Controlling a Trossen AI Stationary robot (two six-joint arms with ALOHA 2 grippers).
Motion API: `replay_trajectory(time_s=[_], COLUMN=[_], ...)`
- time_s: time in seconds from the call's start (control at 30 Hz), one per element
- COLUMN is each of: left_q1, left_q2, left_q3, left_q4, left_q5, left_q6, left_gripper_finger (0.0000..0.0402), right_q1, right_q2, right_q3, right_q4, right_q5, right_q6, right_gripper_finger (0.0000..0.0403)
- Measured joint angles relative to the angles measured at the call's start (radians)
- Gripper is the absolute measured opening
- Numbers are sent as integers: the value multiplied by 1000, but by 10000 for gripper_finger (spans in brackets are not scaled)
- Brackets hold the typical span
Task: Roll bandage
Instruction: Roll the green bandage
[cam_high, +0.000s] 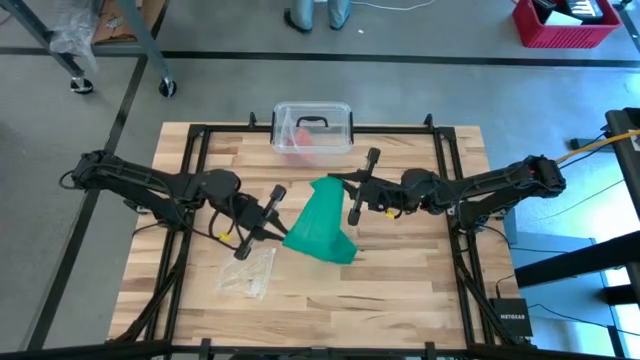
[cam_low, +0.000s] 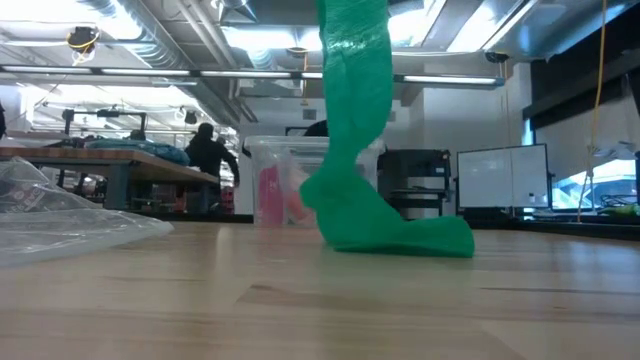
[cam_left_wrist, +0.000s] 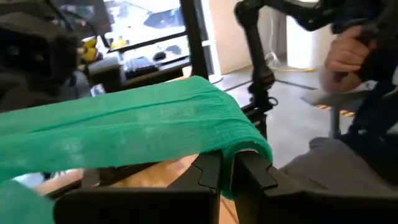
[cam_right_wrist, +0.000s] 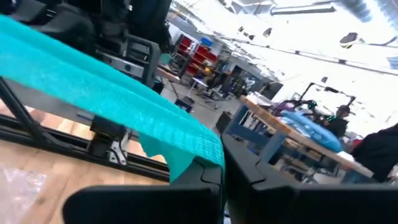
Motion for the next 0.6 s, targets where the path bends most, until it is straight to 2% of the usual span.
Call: replay_trajectory(time_s=[0.17,0.33,0.47,0.6], left_q1=[-5,-5,-5,-5], left_q2=[0,0,0,0], left_q3=[0,0,0,0], left_q4=[47,86,68,66], left_q5=[-56,-241,-393,-414], left_q6=[16,28,29,47], left_gripper_finger=[12,12,12,12], right_q1=[0,-2,-2,-2], right_q2=[12,54,79,76], right_q3=[2,1,1,1], right_q4=[-107,-179,-188,-184], right_q5=[-54,-46,-18,-18], right_q6=[65,137,225,326], right_gripper_finger=[3,10,31,73])
